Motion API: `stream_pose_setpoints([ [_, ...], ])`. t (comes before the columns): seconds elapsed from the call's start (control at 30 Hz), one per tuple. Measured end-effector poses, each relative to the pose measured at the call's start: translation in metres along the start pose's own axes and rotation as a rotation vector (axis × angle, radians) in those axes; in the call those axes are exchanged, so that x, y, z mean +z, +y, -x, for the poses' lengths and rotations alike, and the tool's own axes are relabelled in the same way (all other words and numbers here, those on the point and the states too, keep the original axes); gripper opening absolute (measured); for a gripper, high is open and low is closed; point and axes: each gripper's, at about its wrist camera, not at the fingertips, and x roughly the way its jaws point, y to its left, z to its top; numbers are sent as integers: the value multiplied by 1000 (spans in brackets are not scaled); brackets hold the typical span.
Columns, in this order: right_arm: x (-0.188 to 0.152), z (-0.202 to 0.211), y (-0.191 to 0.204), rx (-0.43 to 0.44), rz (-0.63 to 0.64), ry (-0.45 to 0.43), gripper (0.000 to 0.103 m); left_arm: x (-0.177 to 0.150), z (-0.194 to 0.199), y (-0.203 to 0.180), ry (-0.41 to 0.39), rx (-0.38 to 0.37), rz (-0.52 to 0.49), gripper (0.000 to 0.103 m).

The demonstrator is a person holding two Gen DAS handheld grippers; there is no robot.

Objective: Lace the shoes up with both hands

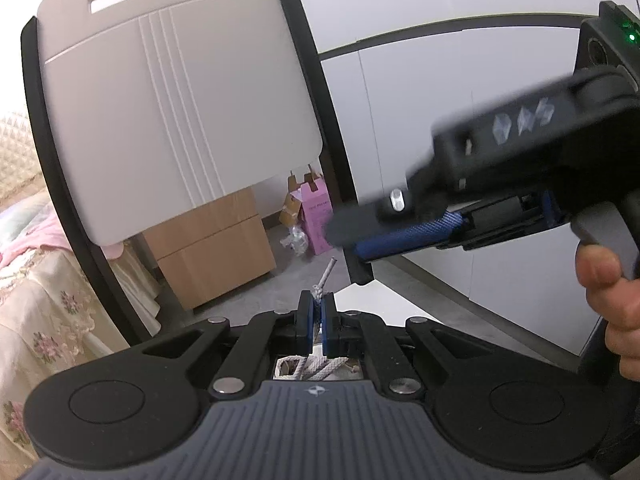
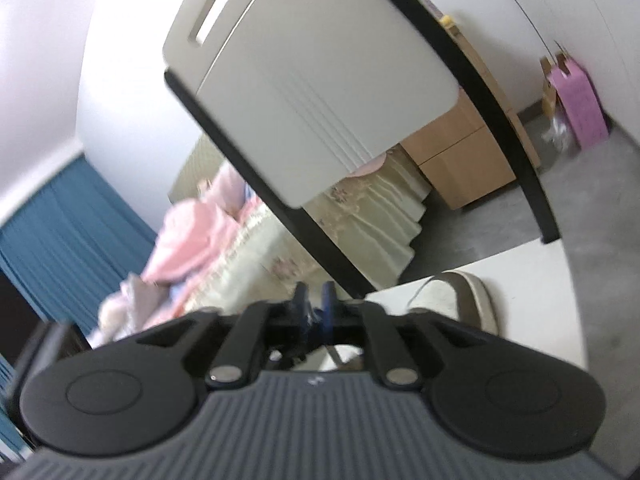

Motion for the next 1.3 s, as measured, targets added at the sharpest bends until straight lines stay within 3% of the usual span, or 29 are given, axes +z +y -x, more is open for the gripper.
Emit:
stream_pose_setpoints([
  [0.03, 1, -3, -1, 4, -19, -5, 41, 1, 3, 0, 1, -2, 4, 5],
  [0.07, -1, 6, -11, 19, -37, -9, 41, 4, 0, 1, 1, -1, 5, 5],
  [0.17, 1, 6, -20, 36, -95, -12, 32, 22, -22, 2, -1, -6, 5, 5],
  [0.43, -4, 7, -31, 51, -161, -14, 14, 21, -18, -9, -5, -17, -10, 5],
  [1.1, -14, 0, -42, 58, -231, 10, 22, 17, -44, -21, 9, -11, -13, 5],
  [1.17, -15, 2, -39, 54, -204, -3, 16, 18, -46, -22, 4, -10, -25, 5],
  [1.2, -14, 3, -38, 58, -199, -7, 5, 18, -46, -23, 0, -13, -30, 5],
  [1.3, -15, 3, -39, 37, -198, -8, 3, 17, -45, -26, -9, -24, -49, 5],
])
